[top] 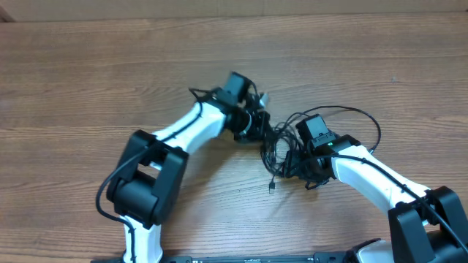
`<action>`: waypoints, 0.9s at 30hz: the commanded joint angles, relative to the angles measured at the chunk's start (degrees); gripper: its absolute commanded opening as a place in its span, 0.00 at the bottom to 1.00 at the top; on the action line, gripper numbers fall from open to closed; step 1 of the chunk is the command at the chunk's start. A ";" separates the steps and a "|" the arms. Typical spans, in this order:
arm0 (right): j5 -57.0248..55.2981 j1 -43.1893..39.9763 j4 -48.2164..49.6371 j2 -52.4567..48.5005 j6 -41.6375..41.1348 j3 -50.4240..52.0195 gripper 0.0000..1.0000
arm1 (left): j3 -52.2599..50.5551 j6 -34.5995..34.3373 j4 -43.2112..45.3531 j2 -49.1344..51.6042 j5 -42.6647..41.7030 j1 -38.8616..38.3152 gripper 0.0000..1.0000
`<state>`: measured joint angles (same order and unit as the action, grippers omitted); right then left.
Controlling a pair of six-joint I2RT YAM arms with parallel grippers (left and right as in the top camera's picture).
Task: Untangle cables
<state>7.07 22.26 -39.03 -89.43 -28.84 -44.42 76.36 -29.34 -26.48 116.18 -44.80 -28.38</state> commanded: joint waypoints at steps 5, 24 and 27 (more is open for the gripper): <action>2.43 0.28 0.61 -0.22 3.45 0.55 0.72 | 3.30 4.50 -1.14 0.17 -11.54 6.95 0.04; 3.32 0.28 1.05 -0.22 3.82 0.55 0.66 | 3.37 11.87 -21.16 0.17 25.66 7.93 0.13; 3.82 0.28 1.05 -0.22 3.91 0.50 0.71 | 3.93 13.18 -23.02 0.17 22.58 8.72 0.38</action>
<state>10.28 22.26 -38.17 -89.43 -25.23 -44.40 78.83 -19.16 -48.42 116.16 -21.98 -20.56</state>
